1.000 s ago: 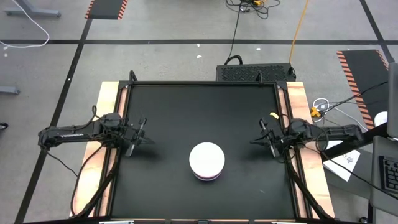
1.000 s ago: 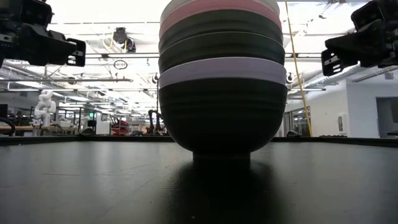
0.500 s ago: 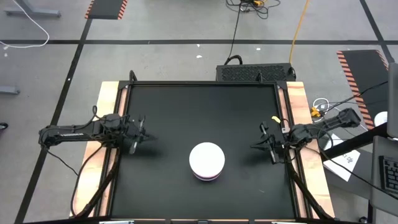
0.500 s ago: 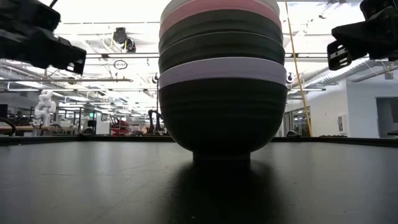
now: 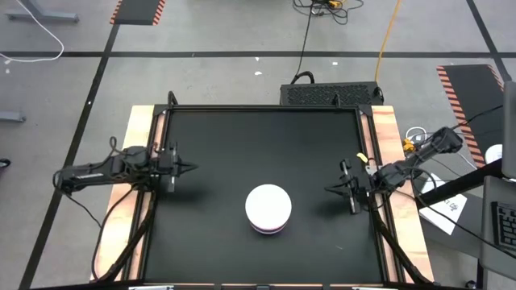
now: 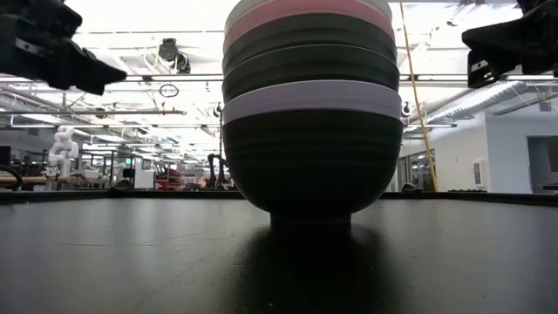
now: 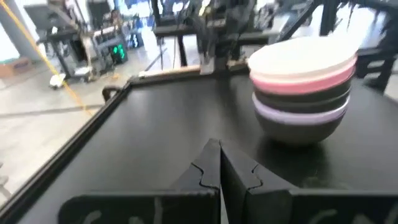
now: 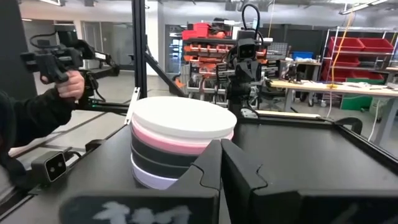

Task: Nest bowls inside each other
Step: Return to Home Position

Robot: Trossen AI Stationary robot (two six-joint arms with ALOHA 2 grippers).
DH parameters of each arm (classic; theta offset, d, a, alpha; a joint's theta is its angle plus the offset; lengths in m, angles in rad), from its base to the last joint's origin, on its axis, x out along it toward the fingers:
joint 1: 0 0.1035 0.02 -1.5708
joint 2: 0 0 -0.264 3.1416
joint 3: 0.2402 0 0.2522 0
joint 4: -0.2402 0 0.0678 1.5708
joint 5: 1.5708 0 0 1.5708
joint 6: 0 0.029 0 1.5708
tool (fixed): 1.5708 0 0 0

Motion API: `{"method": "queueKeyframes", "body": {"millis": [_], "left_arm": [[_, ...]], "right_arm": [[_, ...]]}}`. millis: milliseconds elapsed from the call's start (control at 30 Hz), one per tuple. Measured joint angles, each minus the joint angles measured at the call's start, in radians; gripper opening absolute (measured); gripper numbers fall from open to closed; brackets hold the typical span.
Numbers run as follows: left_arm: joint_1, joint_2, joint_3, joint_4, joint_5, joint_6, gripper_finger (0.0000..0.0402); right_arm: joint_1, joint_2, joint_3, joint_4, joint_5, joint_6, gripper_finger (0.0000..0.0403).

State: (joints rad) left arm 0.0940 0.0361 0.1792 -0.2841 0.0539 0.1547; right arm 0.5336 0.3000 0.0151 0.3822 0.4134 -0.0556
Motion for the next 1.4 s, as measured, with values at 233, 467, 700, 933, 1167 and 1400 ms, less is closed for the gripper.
{"method": "queueKeyframes", "body": {"millis": [233, 467, 700, 933, 1167, 1400], "left_arm": [[-0.041, -0.034, -0.007, -0.012, 0.024, 0.011, 0.0000], [-0.107, -0.034, -0.007, 0.000, -0.031, 0.016, 0.0000], [-0.140, -0.034, -0.007, 0.001, -0.055, 0.029, 0.0000], [-0.141, -0.034, -0.007, 0.001, -0.056, 0.035, 0.0000], [-0.141, -0.034, -0.007, 0.001, -0.055, 0.042, 0.0000], [-0.140, -0.034, -0.007, 0.001, -0.055, 0.041, 0.0000]], "right_arm": [[0.066, 0.002, 0.000, 0.069, 0.026, -0.031, 0.0000], [0.181, 0.002, 0.000, 0.129, 0.189, -0.125, 0.0000], [0.315, -0.004, 0.000, 0.145, 0.353, -0.184, 0.0000], [0.411, -0.070, 0.000, 0.183, 0.531, -0.305, 0.0000], [0.355, -0.172, 0.000, 0.114, 0.527, -0.333, 0.0000], [0.267, -0.286, 0.000, -0.027, 0.462, -0.281, 0.0000]]}}
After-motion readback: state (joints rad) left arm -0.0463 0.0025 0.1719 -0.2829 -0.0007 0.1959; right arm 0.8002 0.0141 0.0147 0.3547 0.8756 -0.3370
